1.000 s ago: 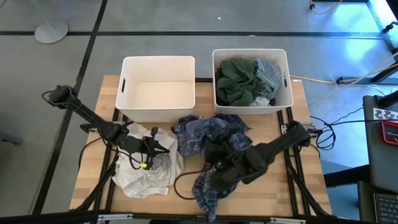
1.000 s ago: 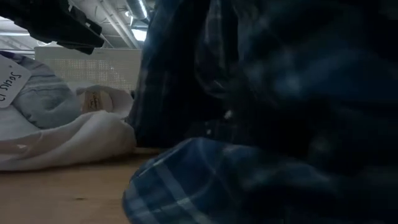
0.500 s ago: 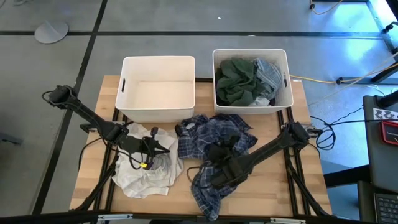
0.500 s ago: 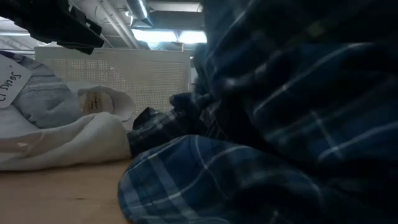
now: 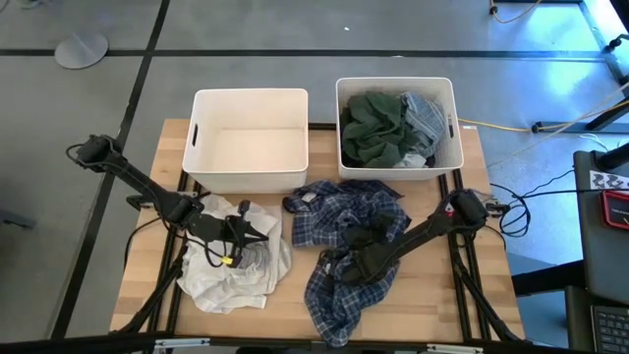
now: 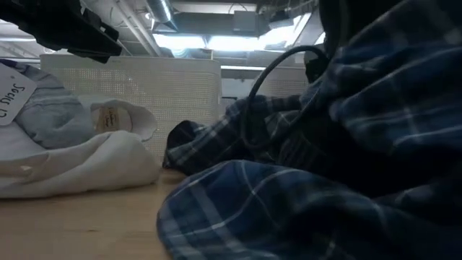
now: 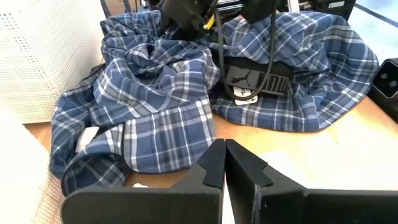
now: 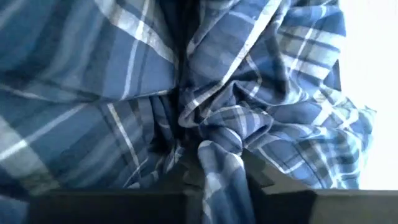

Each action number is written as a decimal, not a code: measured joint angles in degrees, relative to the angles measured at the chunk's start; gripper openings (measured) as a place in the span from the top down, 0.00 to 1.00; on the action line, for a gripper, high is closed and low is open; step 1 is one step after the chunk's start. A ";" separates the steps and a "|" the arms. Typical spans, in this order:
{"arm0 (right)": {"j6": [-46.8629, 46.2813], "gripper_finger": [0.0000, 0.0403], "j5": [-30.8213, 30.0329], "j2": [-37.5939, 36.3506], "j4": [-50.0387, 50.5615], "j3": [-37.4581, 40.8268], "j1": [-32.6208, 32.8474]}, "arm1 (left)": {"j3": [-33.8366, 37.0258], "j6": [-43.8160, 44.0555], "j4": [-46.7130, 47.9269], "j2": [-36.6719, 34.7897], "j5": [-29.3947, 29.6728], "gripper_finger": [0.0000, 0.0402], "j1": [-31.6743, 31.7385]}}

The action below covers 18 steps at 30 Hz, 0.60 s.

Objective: Sort clothes
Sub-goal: Put the dark blue patterned shirt into the right white bin, then put the black boxer into the right white bin

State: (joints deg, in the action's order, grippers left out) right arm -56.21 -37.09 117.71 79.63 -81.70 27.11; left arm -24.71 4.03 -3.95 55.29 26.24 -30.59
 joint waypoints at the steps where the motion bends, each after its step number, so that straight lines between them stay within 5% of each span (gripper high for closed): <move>1: -0.27 0.84 0.96 -0.02 0.16 -0.04 -0.19 | 0.00 0.00 0.04 0.00 0.00 1.00 0.00; 5: 2.54 0.67 6.46 0.04 4.66 -4.22 -0.74 | 0.00 0.01 -0.01 0.02 0.00 1.00 0.00; 13: 9.32 0.40 18.53 -1.37 10.08 -24.67 -0.52 | 0.00 0.52 -0.07 0.02 -0.01 1.00 -0.01; 18: 13.47 0.35 16.36 -1.42 7.33 -36.53 0.46 | 0.00 0.70 0.17 0.04 -0.02 1.00 -0.02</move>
State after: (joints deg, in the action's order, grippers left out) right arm -42.74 -20.73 116.29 86.96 -118.23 27.57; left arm -24.71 4.73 -3.77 55.33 26.22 -30.61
